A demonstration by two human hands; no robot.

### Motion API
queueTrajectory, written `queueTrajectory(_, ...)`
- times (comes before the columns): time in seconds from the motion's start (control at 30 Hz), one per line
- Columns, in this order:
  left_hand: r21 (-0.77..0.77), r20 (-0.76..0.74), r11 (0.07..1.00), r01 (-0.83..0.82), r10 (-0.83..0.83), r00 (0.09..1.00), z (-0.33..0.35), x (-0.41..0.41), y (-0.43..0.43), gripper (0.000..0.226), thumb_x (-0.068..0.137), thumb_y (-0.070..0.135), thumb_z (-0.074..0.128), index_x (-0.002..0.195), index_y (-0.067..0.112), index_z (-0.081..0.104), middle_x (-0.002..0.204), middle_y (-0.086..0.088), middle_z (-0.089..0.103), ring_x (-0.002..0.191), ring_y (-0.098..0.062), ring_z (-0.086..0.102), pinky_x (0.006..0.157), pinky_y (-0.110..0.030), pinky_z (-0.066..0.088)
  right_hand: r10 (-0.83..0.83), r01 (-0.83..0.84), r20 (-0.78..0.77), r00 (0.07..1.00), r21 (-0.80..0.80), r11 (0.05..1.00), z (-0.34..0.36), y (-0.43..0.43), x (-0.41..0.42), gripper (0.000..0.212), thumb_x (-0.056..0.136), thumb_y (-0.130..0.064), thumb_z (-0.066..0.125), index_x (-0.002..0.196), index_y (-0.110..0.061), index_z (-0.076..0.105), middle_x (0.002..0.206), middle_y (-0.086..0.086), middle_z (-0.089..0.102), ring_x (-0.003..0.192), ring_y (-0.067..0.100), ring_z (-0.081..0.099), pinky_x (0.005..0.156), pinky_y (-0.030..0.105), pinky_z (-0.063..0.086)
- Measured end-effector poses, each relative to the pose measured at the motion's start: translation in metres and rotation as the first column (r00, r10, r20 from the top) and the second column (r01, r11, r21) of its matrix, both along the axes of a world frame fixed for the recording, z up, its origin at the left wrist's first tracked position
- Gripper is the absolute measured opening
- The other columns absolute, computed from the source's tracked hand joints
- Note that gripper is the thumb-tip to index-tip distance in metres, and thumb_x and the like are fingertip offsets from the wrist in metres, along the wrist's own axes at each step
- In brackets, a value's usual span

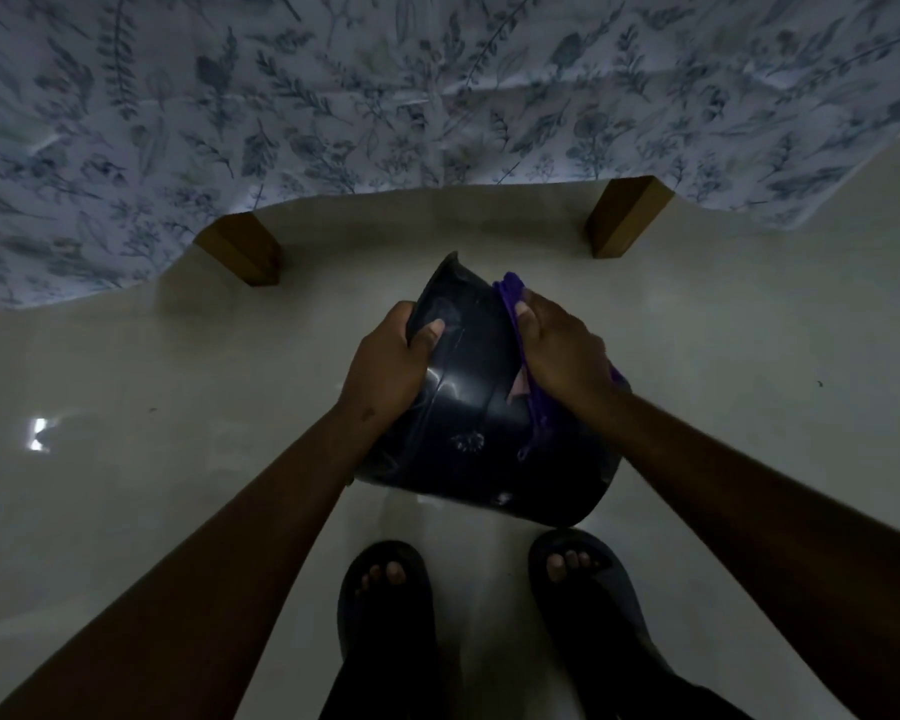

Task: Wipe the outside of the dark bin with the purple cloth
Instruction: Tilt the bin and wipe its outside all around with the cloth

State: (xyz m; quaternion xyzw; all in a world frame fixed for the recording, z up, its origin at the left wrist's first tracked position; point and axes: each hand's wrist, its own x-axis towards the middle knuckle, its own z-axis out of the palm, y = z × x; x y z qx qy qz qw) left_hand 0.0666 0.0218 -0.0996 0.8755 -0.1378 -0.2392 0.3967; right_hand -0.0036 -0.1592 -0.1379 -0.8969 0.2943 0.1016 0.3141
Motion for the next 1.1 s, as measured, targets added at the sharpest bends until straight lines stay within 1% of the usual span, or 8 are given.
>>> queueTrajectory(0.13,0.005,-0.006,1.000,-0.023,0.023,1.000,-0.001,0.005,-0.007,0.024,0.099,0.035,0.046,0.113,0.018,0.055,0.091,0.004,0.062,0.076,-0.010,0.060,0.061,-0.018,0.044,0.166,-0.148,0.063,0.984,-0.224,0.963,0.023,0.074,-0.064,0.059,0.099,-0.045,0.018,0.153,-0.023,0.007,0.162,0.003,0.009,0.149,0.027,0.004,0.117,0.048,0.011)
queueTrajectory(0.27,-0.005,0.027,1.000,0.000,0.000,1.000,0.002,0.005,-0.009,0.022,0.097,0.040,0.048,0.108,0.022,0.056,0.086,0.012,0.059,0.074,0.004,0.055,0.060,-0.015,0.040,0.278,-0.238,0.075,0.958,-0.338,0.910,0.021,0.077,-0.071,0.061,0.095,-0.053,0.029,0.149,-0.026,0.020,0.156,0.007,0.026,0.140,0.033,0.027,0.102,0.055,0.033)
queueTrajectory(0.37,-0.042,0.044,0.998,0.042,-0.041,0.998,0.006,-0.005,-0.002,0.029,0.096,0.043,0.050,0.115,0.021,0.053,0.091,0.015,0.057,0.078,0.006,0.055,0.063,-0.011,0.040,0.210,-0.159,0.096,0.973,-0.380,0.911,0.018,0.036,-0.036,0.054,0.097,-0.048,0.029,0.146,-0.025,0.026,0.150,0.006,0.035,0.133,0.030,0.036,0.103,0.051,0.034)
queueTrajectory(0.5,-0.012,0.101,0.998,0.061,-0.059,0.993,0.001,-0.016,0.009,0.024,0.098,0.040,0.047,0.113,0.021,0.050,0.082,0.019,0.055,0.072,0.006,0.055,0.060,-0.005,0.042,0.116,-0.084,0.111,0.987,-0.256,0.963,0.010,-0.010,0.001,0.051,0.100,-0.046,0.027,0.145,-0.024,0.036,0.146,0.004,0.046,0.131,0.027,0.044,0.104,0.048,0.036)
queueTrajectory(0.63,-0.025,0.113,0.999,0.028,-0.025,0.993,-0.001,-0.009,0.005,0.023,0.099,0.038,0.045,0.110,0.019,0.052,0.089,0.011,0.059,0.076,0.001,0.058,0.067,-0.011,0.046,0.190,-0.153,0.122,0.974,-0.266,0.952,0.009,0.006,-0.012,0.053,0.101,-0.040,0.026,0.151,-0.022,0.023,0.157,0.006,0.029,0.144,0.028,0.025,0.115,0.048,0.026)
queueTrajectory(0.73,-0.043,0.109,0.999,0.033,-0.028,0.994,-0.002,-0.003,0.000,0.028,0.100,0.039,0.043,0.111,0.016,0.055,0.095,0.005,0.063,0.083,-0.012,0.062,0.074,-0.027,0.052,0.441,-0.367,0.094,0.893,-0.416,0.832,0.005,0.052,-0.068,0.060,0.099,-0.048,0.028,0.153,-0.026,0.013,0.162,0.003,0.008,0.149,0.029,0.002,0.119,0.049,0.005)
queueTrajectory(0.83,-0.059,0.129,0.998,0.009,-0.002,0.992,-0.003,-0.008,-0.003,0.030,0.101,0.040,0.040,0.110,0.016,0.055,0.093,0.004,0.063,0.079,-0.004,0.060,0.071,-0.021,0.049,0.547,-0.445,0.084,0.833,-0.485,0.753,-0.009,0.060,-0.087,0.063,0.098,-0.055,0.026,0.152,-0.026,0.014,0.161,0.004,0.006,0.149,0.031,0.003,0.118,0.051,0.006)
queueTrajectory(1.1,-0.105,0.101,0.993,-0.051,0.062,0.993,-0.003,-0.008,-0.013,0.023,0.101,0.039,0.039,0.105,0.019,0.051,0.081,0.011,0.058,0.072,-0.003,0.059,0.059,-0.010,0.047,0.158,-0.105,0.176,0.972,-0.276,0.955,0.011,-0.017,0.010,0.053,0.100,-0.042,0.031,0.146,-0.016,0.036,0.148,0.009,0.044,0.134,0.027,0.041,0.107,0.042,0.035)
